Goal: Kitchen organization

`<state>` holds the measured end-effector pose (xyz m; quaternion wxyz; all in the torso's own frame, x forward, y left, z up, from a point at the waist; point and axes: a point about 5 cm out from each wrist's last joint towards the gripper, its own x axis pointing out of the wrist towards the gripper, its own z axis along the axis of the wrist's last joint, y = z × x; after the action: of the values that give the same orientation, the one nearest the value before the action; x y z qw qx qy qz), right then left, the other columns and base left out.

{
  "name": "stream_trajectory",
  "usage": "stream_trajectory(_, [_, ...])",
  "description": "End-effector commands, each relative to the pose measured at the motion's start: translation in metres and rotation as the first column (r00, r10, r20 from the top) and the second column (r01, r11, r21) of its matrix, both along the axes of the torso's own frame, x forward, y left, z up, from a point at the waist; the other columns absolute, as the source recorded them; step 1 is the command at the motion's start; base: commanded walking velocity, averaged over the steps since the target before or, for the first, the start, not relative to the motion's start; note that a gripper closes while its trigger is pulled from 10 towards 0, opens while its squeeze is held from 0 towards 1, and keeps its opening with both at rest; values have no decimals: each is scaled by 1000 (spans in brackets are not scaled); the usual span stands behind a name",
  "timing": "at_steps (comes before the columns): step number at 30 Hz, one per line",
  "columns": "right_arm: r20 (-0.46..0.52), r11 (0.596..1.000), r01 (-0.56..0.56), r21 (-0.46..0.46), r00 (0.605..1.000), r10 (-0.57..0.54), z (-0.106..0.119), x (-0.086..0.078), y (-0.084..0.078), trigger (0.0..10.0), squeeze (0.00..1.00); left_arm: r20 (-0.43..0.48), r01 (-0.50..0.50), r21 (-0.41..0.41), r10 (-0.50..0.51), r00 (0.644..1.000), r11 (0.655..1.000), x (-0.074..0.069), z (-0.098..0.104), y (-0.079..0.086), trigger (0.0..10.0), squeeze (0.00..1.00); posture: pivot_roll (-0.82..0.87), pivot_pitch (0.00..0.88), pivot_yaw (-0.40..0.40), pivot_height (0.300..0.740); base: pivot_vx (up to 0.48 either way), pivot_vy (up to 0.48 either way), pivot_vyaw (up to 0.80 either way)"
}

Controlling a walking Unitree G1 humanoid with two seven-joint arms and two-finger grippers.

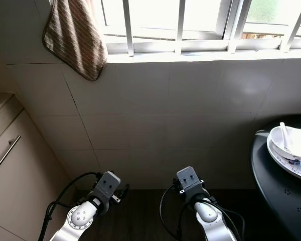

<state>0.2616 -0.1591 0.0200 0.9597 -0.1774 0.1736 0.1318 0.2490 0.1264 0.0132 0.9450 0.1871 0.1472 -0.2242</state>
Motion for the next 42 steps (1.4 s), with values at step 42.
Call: stream_trajectory(42, [518, 999, 12, 43, 854, -33, 77, 26, 7, 10000, 0, 107, -81, -56, 87, 991, 995, 5, 11, 4, 10000, 0, -8, 0, 1, 740, 6, -56, 0])
